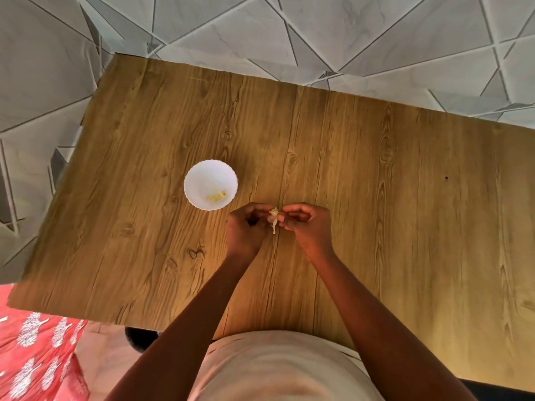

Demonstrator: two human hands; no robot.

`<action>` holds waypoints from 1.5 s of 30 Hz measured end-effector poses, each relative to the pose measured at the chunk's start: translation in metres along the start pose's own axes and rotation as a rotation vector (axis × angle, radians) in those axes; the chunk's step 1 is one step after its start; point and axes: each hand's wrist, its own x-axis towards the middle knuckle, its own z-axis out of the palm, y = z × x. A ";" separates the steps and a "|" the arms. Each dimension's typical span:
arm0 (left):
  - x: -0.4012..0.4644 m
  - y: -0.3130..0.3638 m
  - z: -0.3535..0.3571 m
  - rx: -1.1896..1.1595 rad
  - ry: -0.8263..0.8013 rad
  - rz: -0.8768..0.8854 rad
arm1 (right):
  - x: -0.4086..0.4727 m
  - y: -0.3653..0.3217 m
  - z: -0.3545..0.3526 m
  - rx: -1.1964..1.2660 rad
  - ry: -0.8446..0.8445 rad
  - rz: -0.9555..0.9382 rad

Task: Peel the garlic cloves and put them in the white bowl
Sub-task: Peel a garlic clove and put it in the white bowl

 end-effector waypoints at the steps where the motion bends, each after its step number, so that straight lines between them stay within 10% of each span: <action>1: 0.001 0.001 0.000 -0.008 0.004 -0.016 | 0.000 -0.001 -0.001 -0.007 -0.008 0.009; 22: 0.007 -0.002 -0.008 0.151 -0.070 0.037 | 0.005 -0.004 0.001 -0.069 -0.001 0.051; 45: 0.007 -0.012 -0.008 0.229 -0.014 0.195 | 0.001 -0.002 -0.008 -0.459 -0.048 -0.316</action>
